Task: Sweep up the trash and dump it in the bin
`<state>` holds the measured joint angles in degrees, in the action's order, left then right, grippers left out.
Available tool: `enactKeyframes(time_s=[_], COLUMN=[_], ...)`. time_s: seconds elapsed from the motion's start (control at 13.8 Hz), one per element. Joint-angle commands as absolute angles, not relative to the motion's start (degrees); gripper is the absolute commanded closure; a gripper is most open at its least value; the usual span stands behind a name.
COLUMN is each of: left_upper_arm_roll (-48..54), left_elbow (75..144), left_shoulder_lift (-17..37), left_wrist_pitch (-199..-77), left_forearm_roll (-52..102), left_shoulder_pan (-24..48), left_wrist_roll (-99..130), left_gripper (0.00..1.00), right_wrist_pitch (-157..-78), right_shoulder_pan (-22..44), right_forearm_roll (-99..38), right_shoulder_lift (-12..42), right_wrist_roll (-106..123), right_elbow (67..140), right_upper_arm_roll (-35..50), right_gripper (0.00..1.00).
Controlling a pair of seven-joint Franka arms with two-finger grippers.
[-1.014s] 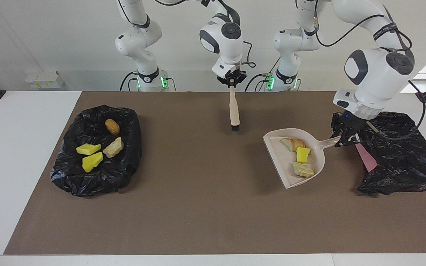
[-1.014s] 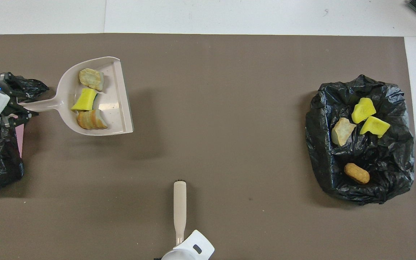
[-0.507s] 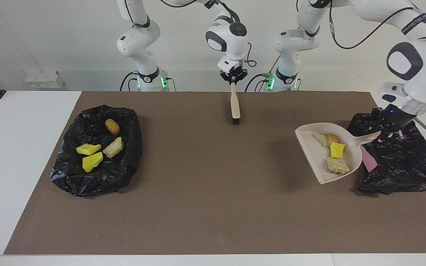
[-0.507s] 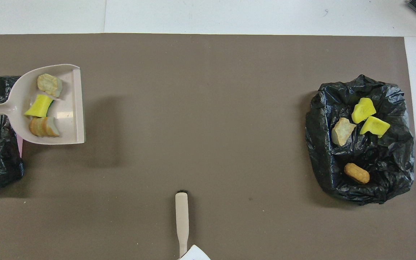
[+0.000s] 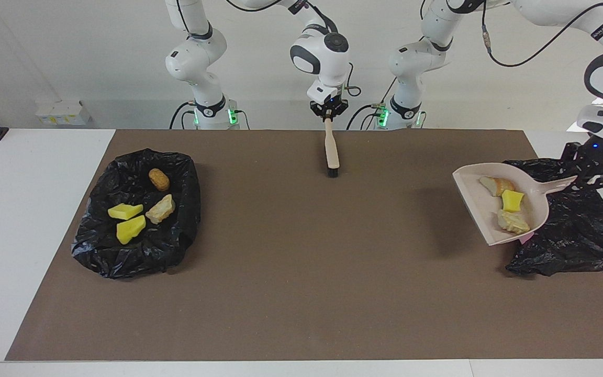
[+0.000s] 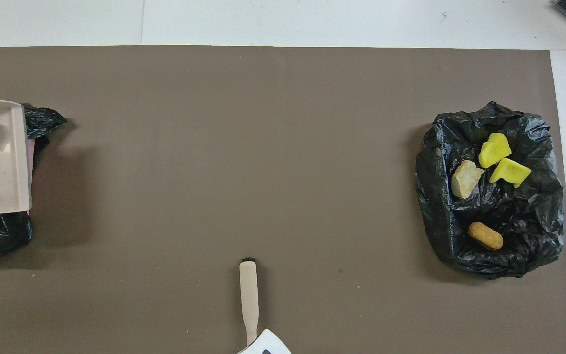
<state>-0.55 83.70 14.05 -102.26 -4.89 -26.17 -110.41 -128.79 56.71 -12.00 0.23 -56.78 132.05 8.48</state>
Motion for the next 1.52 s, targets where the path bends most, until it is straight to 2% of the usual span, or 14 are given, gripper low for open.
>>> enactKeyframes(time_s=[0.0,0.14,0.22,0.29,0.51,0.8,1.09,1.23,1.45], left_upper_arm_roll=[-0.3,-0.7,-0.8,-0.9,-0.9,-0.9,-1.0,-0.9,-1.0], left_elbow=[79.2,79.5,80.0,80.9,83.4,86.7,89.5,89.6,89.6], left_shoulder_lift=[16.7,16.8,16.8,16.8,16.1,14.2,11.8,11.1,10.2], left_wrist_pitch=[-106.0,-111.2,-115.3,-119.2,-122.7,-121.6,-113.4,-108.6,-107.1], left_forearm_roll=[-11.5,-14.0,-17.3,-22.7,-33.2,-42.2,-50.7,-53.9,-56.8], left_shoulder_pan=[-27.6,-28.3,-29.0,-29.1,-27.7,-25.1,-19.7,-17.8,-16.3], left_wrist_roll=[-111.9,-111.6,-111.4,-111.2,-109.3,-102.3,-95.2,-92.1,-91.8], left_gripper=[1.0,1.0,1.0,1.0,1.0,1.0,1.0,1.0,1.0], right_wrist_pitch=[-129.6,-129.4,-128.9,-127.7,-120.4,-106.3,-101.6,-96.1,-87.9], right_shoulder_pan=[54.1,51.4,49.1,45.3,36.0,20.8,9.2,6.3,5.5], right_forearm_roll=[-10.5,-10.4,-10.4,-10.3,-9.8,-9.5,-8.9,-4.6,1.7], right_shoulder_lift=[0.3,-0.8,-2.2,-3.9,-7.6,-8.5,-7.7,-5.7,-2.3], right_wrist_roll=[-57.7,-57.7,-57.7,-57.6,-55.8,-39.4,-26.9,-24.8,-22.9], right_elbow=[130.4,128.8,128.4,128.2,125.2,113.0,105.0,99.6,92.0], right_upper_arm_roll=[8.7,8.3,8.1,8.2,8.1,8.1,8.0,8.0,8.0], right_gripper=[0.29,0.17,0.04,0.0,0.0,0.0,0.0,0.0,0.0])
